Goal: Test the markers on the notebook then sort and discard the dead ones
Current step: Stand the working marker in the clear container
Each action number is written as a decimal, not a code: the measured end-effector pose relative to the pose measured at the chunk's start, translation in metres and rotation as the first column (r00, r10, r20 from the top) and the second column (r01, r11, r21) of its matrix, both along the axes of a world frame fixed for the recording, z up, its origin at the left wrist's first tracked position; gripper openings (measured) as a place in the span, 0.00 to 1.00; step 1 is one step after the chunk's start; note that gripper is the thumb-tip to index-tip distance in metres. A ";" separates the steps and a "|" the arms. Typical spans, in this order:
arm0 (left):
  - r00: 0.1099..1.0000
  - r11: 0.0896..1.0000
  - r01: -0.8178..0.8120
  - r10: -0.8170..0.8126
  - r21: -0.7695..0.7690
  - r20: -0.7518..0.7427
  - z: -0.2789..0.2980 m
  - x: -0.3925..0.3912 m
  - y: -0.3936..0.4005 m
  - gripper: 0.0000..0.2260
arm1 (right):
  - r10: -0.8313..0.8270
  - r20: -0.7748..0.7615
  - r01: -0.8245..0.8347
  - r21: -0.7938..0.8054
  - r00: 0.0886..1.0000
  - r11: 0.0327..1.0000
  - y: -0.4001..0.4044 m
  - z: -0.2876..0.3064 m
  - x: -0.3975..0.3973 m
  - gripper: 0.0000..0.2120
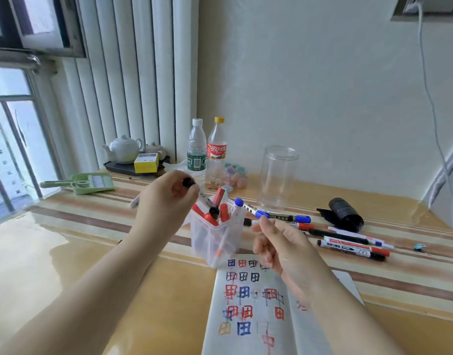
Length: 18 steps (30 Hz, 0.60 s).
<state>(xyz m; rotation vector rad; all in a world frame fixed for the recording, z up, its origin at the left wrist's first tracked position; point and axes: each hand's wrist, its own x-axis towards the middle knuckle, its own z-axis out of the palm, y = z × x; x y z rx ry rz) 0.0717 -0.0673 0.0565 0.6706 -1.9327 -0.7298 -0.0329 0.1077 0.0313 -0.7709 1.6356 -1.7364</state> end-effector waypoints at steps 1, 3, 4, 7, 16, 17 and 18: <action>0.999 0.999 -0.007 0.009 -0.033 0.053 -0.002 -0.005 -0.001 0.02 | -0.016 -0.014 0.017 0.010 1.000 1.000 0.002 0.000 -0.003 0.19; 0.984 0.996 0.004 0.013 -0.094 0.177 -0.008 -0.014 -0.005 0.01 | -0.057 -0.047 0.059 0.039 0.997 0.997 0.006 -0.001 -0.010 0.15; 0.972 0.994 0.020 0.005 -0.106 0.234 -0.011 -0.018 -0.005 0.03 | -0.082 -0.061 0.085 0.056 0.995 0.995 0.008 -0.004 -0.015 0.13; 0.957 0.991 0.040 -0.002 -0.125 0.289 -0.021 -0.028 -0.004 0.09 | -0.164 -0.096 0.174 0.104 0.982 0.979 0.014 -0.013 -0.030 0.10; 0.959 0.706 0.273 -0.251 -0.653 0.130 -0.014 -0.057 0.055 0.12 | -0.270 -0.342 0.357 0.226 0.900 0.906 -0.001 -0.026 -0.096 0.08; 0.938 0.677 0.338 -0.296 -0.653 0.178 -0.019 -0.065 0.065 0.12 | -0.239 -0.441 0.373 0.248 0.865 0.894 -0.006 -0.026 -0.104 0.06; 0.919 0.657 0.390 -0.324 -0.645 0.226 -0.027 -0.075 0.073 0.12 | -0.188 -0.524 0.374 0.276 0.831 0.885 -0.011 -0.025 -0.111 0.05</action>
